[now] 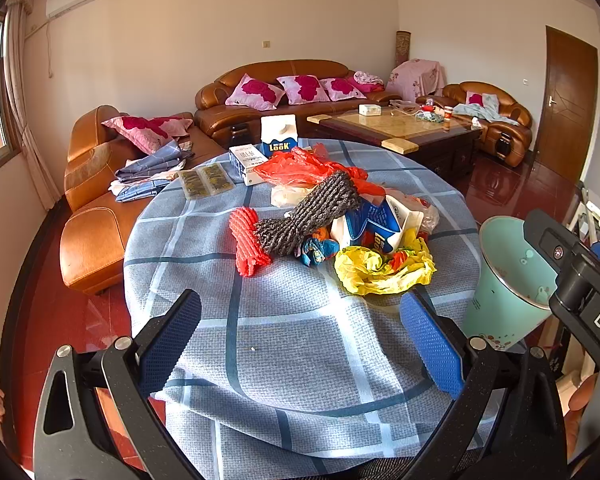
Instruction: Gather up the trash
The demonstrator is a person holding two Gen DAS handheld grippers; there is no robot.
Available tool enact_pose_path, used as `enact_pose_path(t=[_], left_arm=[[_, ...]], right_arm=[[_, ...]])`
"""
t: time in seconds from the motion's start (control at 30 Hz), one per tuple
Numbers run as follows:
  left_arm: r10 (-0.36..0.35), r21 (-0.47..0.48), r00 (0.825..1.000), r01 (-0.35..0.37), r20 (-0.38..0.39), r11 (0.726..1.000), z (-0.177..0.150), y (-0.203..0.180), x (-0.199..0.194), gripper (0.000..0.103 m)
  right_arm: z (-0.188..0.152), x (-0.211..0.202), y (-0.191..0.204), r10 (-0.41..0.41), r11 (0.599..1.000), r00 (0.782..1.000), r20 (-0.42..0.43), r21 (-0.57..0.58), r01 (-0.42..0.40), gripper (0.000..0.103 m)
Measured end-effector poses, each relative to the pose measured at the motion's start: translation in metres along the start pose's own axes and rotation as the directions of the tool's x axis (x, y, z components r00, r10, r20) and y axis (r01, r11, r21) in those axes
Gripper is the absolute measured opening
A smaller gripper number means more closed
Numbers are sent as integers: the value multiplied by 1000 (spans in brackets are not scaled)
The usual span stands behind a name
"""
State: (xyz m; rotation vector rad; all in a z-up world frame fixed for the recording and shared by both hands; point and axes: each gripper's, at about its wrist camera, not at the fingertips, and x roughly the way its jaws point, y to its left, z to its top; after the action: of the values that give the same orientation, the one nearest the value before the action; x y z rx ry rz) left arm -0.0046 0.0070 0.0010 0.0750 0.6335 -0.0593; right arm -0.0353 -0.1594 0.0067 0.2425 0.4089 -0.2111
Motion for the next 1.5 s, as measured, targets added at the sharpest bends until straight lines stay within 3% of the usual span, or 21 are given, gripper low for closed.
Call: enact_pose_path(t=[0.3,0.5,0.57,0.6,0.67,0.87,1.0,1.17,1.2,1.33,1.43,1.5], left_arm=[[-2,-1,1000,2,0,1000,0,0,0,97],[-51,-51,998,49,-29,997,-6,17,13,97],[-50,-93,996,43,-73,995,-11,29,28,97],[-55,-111,995,45,-89,993,-14,34,36,97],[-39,-130,993,25,-108,991,-18,45,48,97],[-17,-216,994,-7,-112,976,-21,81,73,97],[-8,-286,994,-24,-111,958,-15,100,92,97],[55,-240,992,-80,-110,967,10,98,118,97],[73,-240,991,-98,-113,966,14,99,125,97],[105,-239,981,-143,-165,960,29,104,160,95],[51,-274,972,-115,-230,955,31,106,182,90],[36,-268,964,-109,-264,957,30,102,192,79]], right_arm=[[-1,1,1,-2,1000,1000,1,-2,2,99],[-6,8,1,-19,1000,1000,4,-21,19,99],[-13,18,1,-23,999,1000,-11,-32,22,91],[-20,28,4,-17,999,999,-39,-46,15,78],[-26,38,7,12,999,997,-76,-52,-16,75],[-33,62,15,128,989,979,-157,-55,-138,76],[-32,95,12,163,986,962,-222,-3,-167,78],[-43,137,25,205,977,923,-326,18,-210,77],[-45,141,29,214,975,917,-337,18,-222,74],[-42,143,35,260,962,909,-327,8,-273,46],[-40,145,32,264,961,905,-333,15,-275,32],[-41,148,27,275,960,898,-343,44,-277,28]])
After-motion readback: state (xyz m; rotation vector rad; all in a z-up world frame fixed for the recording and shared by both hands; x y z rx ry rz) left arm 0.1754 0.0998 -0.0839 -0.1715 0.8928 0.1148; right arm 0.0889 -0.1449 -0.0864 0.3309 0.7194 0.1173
